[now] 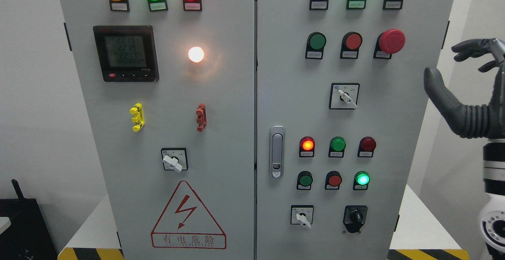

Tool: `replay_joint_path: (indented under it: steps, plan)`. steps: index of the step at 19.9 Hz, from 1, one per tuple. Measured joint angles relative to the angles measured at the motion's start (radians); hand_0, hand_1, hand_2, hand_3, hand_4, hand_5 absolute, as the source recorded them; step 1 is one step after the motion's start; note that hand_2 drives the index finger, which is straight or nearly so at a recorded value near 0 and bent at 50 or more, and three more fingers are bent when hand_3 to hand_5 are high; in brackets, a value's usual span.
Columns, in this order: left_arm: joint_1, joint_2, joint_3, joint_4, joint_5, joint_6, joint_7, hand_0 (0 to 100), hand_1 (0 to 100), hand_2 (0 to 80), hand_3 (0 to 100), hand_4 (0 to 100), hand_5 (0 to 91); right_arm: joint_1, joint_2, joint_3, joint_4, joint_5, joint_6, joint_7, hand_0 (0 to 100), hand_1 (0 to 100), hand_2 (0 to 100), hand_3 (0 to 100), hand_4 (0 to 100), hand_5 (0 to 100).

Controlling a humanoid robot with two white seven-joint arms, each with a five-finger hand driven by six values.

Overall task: Rotate and turn off gray switch
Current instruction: 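Move the right hand toward the grey rotary switch, pinching thumb and finger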

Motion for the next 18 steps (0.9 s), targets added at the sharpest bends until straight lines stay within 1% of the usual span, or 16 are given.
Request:
replay_joint_path:
  steps: [6,18]
  plan:
    - [0.0,0.0,0.0,0.0,0.0,0.0,-0.002,12,39,0.0,0,0,0.0,0.023,0.041,0.033,0.017,0.015,0.04,0.005,11,28,63,88,83,100]
    - [0.0,0.0,0.0,0.0,0.0,0.0,-0.003,12,39,0.0,0,0,0.0,0.032,0.098,0.09,0.06,0.054,0.084,0.007,10,27,62,88,83,100]
